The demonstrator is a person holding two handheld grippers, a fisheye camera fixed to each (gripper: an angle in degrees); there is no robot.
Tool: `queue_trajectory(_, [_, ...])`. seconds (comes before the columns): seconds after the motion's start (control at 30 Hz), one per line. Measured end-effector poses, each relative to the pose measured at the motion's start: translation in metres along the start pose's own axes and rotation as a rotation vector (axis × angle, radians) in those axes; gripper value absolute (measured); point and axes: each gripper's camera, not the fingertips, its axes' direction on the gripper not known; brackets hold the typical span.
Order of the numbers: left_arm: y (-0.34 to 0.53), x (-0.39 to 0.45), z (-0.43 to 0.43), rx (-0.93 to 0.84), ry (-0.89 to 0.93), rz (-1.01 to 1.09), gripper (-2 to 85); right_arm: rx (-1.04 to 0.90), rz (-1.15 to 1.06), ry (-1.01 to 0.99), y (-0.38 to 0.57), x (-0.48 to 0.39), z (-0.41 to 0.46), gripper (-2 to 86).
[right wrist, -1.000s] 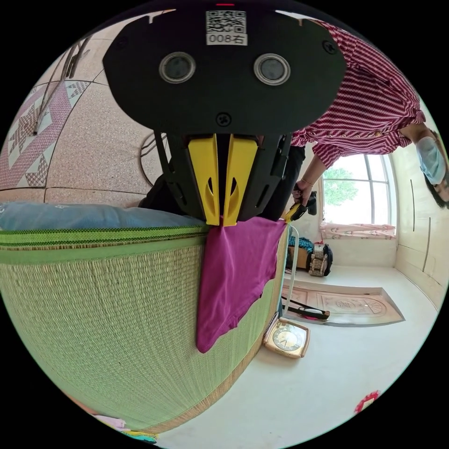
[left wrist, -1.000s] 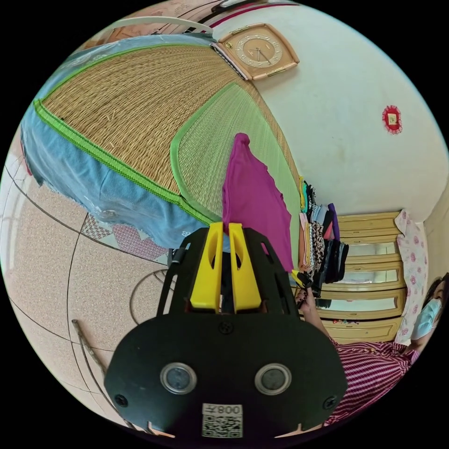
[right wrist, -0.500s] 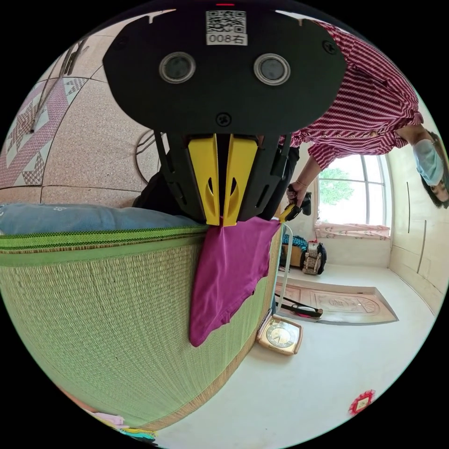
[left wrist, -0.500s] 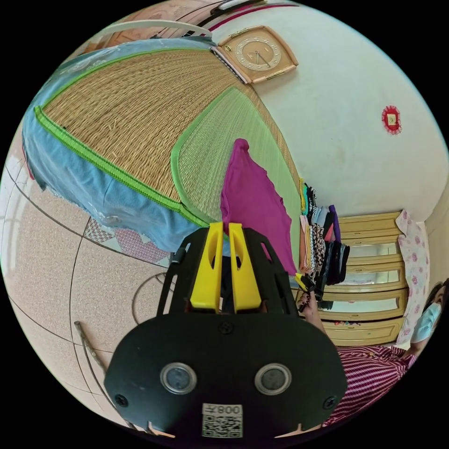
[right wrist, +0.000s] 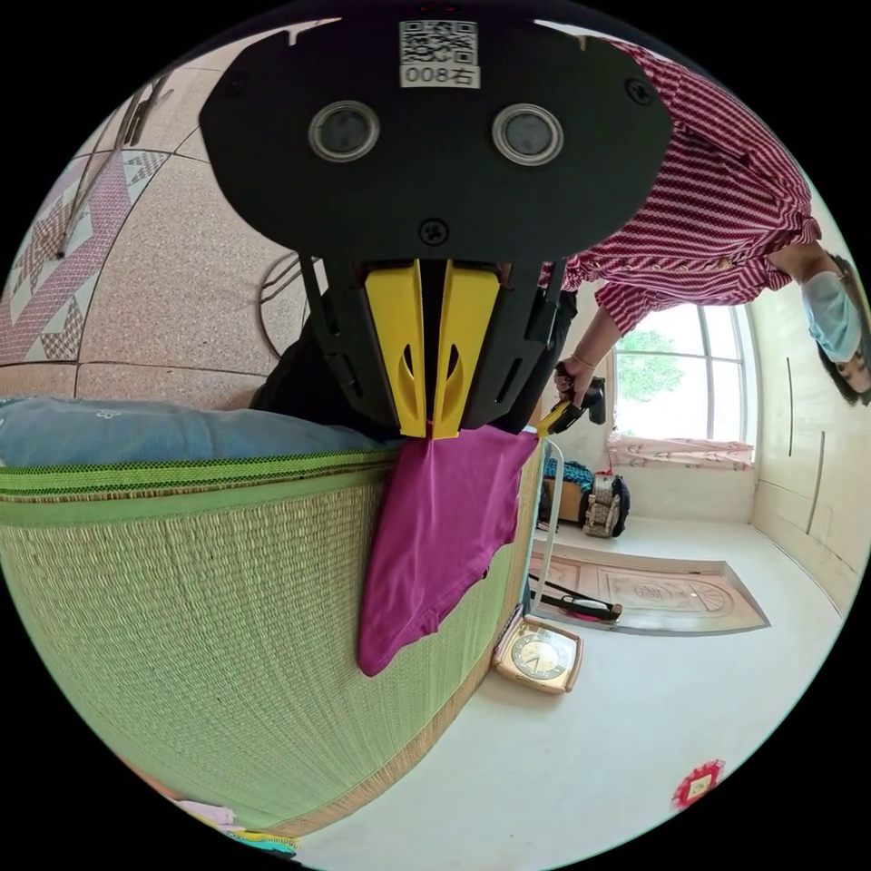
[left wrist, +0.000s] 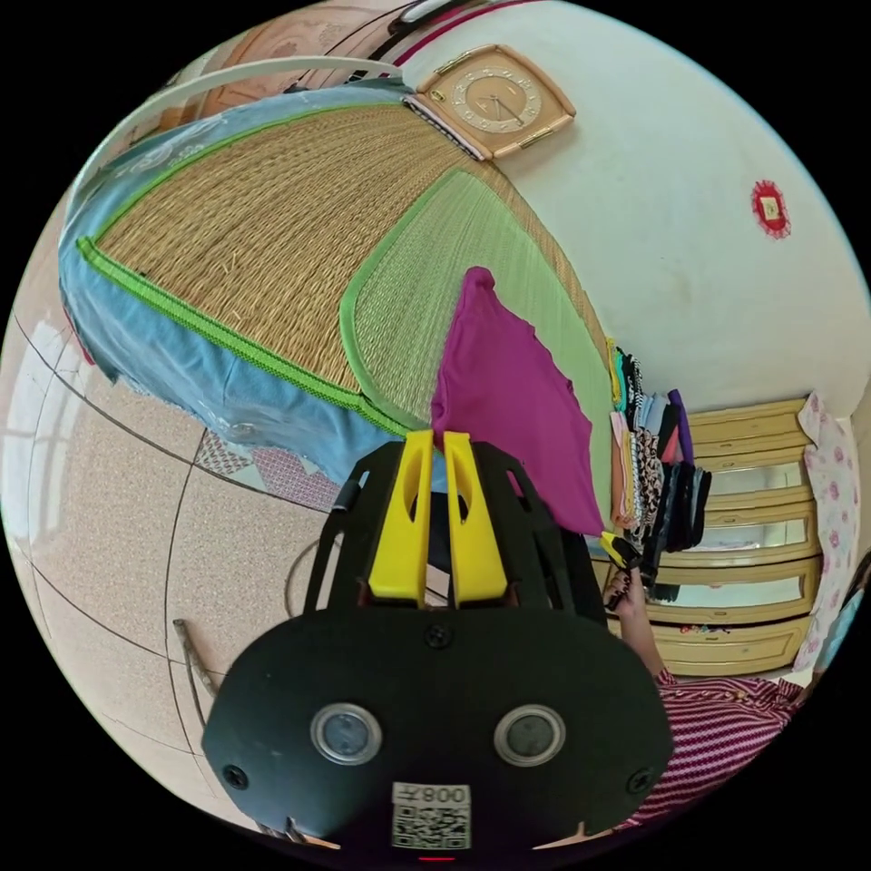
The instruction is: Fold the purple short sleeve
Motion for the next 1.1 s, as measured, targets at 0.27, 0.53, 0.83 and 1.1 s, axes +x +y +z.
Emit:
queue_trajectory(0.27, [0.014, 0.049, -0.055, 0.028, 0.011, 0.026, 0.6, -0.004, -0.006, -0.01, -0.001, -0.001, 0.002, 0.8])
queue_trajectory(0.53, [0.032, 0.211, -0.035, -0.184, 0.165, 0.414, 2.7, 0.005, -0.004, -0.028, -0.002, -0.002, 0.007, 0.8])
queue_trajectory(0.83, [0.101, 0.425, 0.012, -0.458, 0.143, 0.89, 7.1, 0.013, -0.028, -0.036, -0.006, -0.011, 0.007, 0.8])
queue_trajectory(1.1, [0.159, 0.553, 0.006, -0.467, -0.036, 1.179, 9.7, 0.006, -0.04, -0.043, -0.011, -0.012, 0.01, 0.8])
